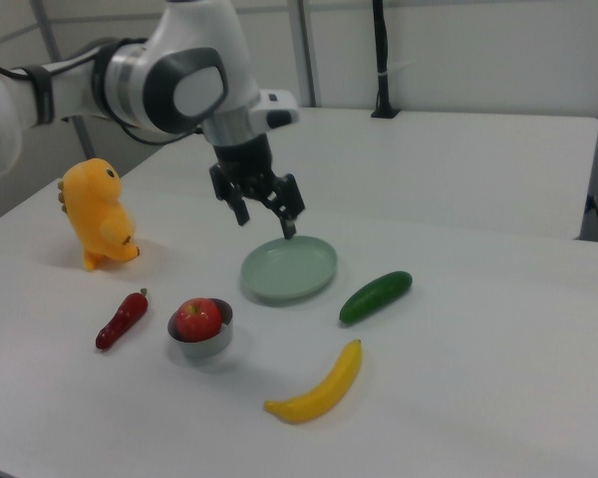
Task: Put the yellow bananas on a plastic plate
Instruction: 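Lower the gripper over the banana and close it on the banana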
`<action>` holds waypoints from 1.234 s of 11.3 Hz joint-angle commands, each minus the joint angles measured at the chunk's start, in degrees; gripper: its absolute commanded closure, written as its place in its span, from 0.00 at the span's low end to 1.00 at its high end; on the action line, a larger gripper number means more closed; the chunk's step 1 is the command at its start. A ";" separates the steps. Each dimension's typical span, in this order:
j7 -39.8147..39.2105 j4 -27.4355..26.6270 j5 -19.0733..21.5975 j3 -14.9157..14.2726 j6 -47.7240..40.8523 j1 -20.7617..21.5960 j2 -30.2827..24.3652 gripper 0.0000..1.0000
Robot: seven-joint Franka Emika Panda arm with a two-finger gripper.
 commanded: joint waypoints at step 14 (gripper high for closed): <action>-8.86 -11.04 -3.68 0.04 14.31 -10.20 11.45 0.00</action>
